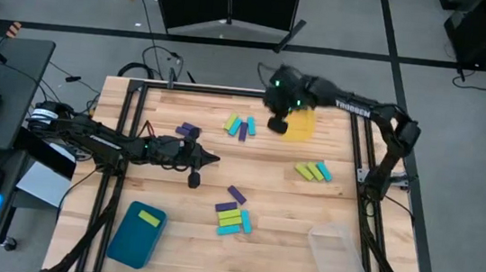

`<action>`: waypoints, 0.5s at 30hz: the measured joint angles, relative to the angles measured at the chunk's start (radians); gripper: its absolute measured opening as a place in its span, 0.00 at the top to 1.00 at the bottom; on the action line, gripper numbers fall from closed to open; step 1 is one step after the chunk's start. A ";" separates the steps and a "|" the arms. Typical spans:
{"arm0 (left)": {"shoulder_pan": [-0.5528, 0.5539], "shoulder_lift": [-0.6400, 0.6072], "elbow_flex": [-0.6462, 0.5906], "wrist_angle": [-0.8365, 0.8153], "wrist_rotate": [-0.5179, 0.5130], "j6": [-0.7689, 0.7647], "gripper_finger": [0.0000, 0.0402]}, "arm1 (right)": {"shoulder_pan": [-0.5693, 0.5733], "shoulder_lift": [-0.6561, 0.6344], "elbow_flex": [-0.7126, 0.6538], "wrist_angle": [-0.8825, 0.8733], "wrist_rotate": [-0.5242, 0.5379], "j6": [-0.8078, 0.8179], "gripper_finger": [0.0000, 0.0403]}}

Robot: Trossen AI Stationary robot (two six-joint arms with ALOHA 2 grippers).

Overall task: Sort blocks
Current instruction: Put the light blue block into the transparent bin

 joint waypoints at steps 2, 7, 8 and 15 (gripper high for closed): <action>0.000 0.000 0.000 0.000 0.000 -0.001 0.99 | 0.050 -0.034 -0.090 0.100 -0.046 0.053 0.93; 0.000 0.000 0.000 -0.004 0.001 -0.001 0.99 | 0.194 -0.100 -0.269 0.322 -0.074 0.196 0.96; 0.000 0.000 0.000 -0.004 0.001 -0.001 0.99 | 0.224 -0.108 -0.296 0.360 -0.074 0.230 0.97; 0.000 0.000 0.000 -0.015 0.003 -0.005 0.99 | 0.421 -0.119 -0.342 0.459 -0.074 0.370 0.92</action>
